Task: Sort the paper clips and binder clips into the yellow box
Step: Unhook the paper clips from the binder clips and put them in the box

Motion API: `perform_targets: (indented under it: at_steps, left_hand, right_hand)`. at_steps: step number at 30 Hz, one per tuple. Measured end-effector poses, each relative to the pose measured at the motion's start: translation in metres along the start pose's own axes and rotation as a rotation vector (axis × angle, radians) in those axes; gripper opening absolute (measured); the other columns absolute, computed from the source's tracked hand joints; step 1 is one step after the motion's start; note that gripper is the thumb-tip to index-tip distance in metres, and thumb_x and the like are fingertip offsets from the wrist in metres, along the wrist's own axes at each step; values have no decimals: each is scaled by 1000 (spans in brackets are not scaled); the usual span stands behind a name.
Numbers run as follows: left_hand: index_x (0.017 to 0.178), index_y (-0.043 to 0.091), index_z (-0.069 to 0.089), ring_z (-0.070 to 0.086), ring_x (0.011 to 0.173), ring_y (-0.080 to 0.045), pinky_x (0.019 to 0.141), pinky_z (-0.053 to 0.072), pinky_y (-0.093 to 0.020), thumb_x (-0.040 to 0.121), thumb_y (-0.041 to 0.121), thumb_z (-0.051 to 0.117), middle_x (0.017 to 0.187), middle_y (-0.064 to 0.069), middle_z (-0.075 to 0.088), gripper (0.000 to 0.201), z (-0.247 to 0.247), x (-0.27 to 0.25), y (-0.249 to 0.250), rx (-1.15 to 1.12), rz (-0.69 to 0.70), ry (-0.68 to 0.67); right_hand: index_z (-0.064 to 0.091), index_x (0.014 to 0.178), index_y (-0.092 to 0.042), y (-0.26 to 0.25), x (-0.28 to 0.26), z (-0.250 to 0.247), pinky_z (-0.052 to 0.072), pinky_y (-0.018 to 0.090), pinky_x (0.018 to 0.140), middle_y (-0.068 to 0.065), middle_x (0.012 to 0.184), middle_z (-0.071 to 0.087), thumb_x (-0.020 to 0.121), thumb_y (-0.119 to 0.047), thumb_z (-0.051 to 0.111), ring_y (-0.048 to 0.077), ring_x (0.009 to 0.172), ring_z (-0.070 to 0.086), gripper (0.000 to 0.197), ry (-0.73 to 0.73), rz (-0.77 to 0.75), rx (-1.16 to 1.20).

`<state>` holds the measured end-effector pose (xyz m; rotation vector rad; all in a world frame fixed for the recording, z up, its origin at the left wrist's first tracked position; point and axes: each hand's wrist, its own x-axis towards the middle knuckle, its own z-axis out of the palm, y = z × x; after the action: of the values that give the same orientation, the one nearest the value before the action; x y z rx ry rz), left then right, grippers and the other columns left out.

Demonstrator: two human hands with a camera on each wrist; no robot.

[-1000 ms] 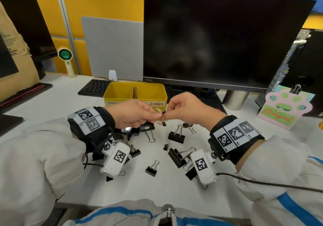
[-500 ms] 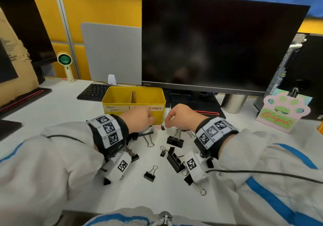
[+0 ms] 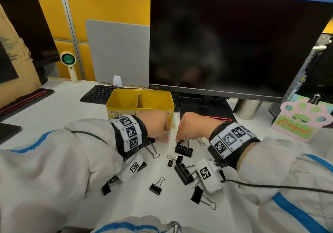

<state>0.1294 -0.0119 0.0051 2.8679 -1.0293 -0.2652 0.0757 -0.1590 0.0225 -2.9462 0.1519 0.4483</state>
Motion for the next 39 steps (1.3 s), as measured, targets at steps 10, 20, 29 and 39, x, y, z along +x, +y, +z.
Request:
perform_targets:
  at_steps: [10,20,29,39]
  left_hand:
    - [103,20,78,68,94,-18,84,56,-30,86,44,73,100,3,74,30,5,18,14,99,21,-35]
    - [116,10,66,61,97,-24,81,43,-28,103,31,47,112,-7,66,31,1,11,20,196,22,-81]
    - [63,21,39,21,42,-9,30,17,-15,94,28,35,59,5,29,32,-32,-25,-32,-1343,-338,-261]
    - [92,18,76,57,71,-13,59,44,-23,96,37,62,82,1,65,24,-14,-37,-41,-198,-212,15]
  right_hand:
    - [79,101,-21,39,-7,-19,59,34,80,-1,105,73,81,-28,80,20,100,67,21,-39,-11,150]
    - [80,94,-16,19,-4,-3,55,26,72,0,97,74,84,-18,78,15,91,67,11,70,-108,415]
    - [79,108,-21,-15,6,17,37,13,51,-19,70,54,87,-14,73,0,61,49,23,58,-235,372]
    - [80,92,-16,-39,17,28,50,22,69,-1,93,75,80,-16,82,14,86,66,12,91,-293,247]
